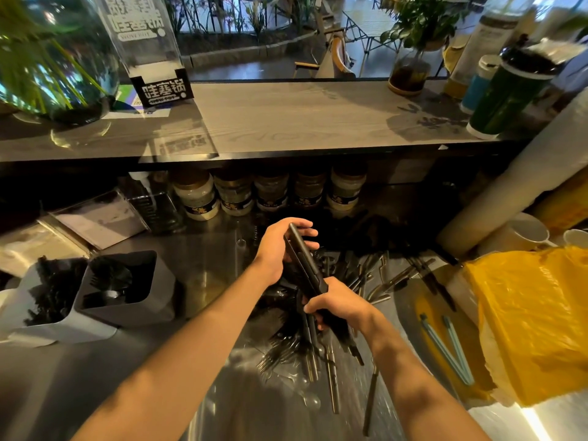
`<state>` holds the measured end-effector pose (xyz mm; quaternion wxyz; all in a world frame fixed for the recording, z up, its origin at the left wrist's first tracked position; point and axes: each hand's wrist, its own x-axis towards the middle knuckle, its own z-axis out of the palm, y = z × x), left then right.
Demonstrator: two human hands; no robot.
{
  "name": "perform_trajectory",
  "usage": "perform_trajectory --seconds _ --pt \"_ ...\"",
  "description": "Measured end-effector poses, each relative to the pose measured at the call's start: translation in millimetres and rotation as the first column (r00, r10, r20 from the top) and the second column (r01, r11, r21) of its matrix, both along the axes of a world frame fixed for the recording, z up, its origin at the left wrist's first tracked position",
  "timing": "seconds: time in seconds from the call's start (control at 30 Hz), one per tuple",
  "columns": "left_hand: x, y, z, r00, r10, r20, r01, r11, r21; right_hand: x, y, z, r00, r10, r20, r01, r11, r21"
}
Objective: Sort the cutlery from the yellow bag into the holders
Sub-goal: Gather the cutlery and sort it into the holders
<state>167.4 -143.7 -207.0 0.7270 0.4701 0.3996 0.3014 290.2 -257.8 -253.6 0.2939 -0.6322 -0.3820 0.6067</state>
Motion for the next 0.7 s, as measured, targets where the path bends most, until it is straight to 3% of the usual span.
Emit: perform_trajectory --seconds 0.17,0.27,0.37,0.5,0.6,0.7 --pt "12.0 0.3 2.3 0.997 -0.028 -0.069 0.033 0.997 0.072 -2.4 -2.8 0.1 0.997 -0.073 0.013 0.073 0.997 0.008" --pt "9.9 6.3 -1.2 0.998 0.043 -0.054 -0.043 0.999 0.007 -4.2 0.9 10.5 0.965 -0.249 -0.088 0.253 0.966 0.050" --pt "4.5 -1.2 -14.3 0.994 0.108 -0.017 -0.110 0.987 -0.120 -0.3 15.3 27.8 0.789 -0.471 -0.394 0.536 0.841 0.070" --pt "4.4 -36.4 -35.4 1.000 -0.001 -0.029 -0.008 0.953 -0.301 5.8 32.6 52.0 0.482 -0.505 -0.716 0.759 0.649 0.053" --pt "7.0 -48.1 -43.0 0.998 0.053 0.015 -0.042 0.909 -0.414 3.2 33.6 59.3 0.410 -0.516 -0.752 0.822 0.567 0.059" --pt "5.2 -48.3 -42.4 0.966 0.255 0.053 -0.189 0.828 -0.528 1.5 32.2 60.2 0.366 -0.497 -0.787 0.862 0.499 0.086"
